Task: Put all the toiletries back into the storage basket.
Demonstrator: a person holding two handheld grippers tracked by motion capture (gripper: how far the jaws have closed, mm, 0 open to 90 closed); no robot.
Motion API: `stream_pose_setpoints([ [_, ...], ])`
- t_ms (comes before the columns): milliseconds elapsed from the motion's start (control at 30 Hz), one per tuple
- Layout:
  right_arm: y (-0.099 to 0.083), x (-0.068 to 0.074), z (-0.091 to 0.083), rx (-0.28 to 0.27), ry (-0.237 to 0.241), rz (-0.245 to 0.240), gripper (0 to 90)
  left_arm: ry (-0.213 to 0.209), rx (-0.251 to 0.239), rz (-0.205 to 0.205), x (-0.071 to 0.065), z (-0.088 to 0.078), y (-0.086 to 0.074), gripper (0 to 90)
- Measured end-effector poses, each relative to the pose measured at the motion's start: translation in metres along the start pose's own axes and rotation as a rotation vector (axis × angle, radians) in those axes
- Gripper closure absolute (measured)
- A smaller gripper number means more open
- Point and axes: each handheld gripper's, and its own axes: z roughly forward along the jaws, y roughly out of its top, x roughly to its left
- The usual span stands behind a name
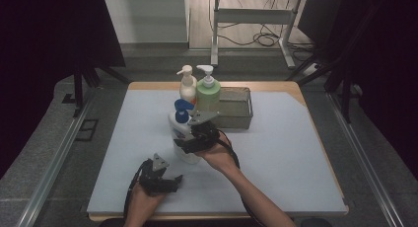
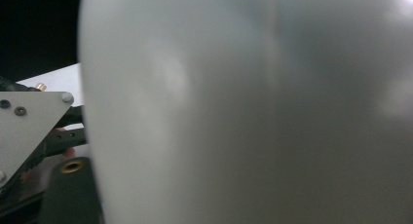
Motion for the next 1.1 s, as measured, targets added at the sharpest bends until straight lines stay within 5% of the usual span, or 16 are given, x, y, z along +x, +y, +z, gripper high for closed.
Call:
stream_pose_setpoints([
  [567, 0.005, 0.002, 0.001, 0.043, -0.025, -0.016, 37.0, -0.001, 0.000, -0.001, 0.000, 0.000, 0.000, 12.1],
  [1100, 0.013, 0.001, -0.027, 0.037, -0.027, -0.038, 37.3, -0.001, -0.002, -0.003, 0.000, 0.000, 0.000, 12.1],
])
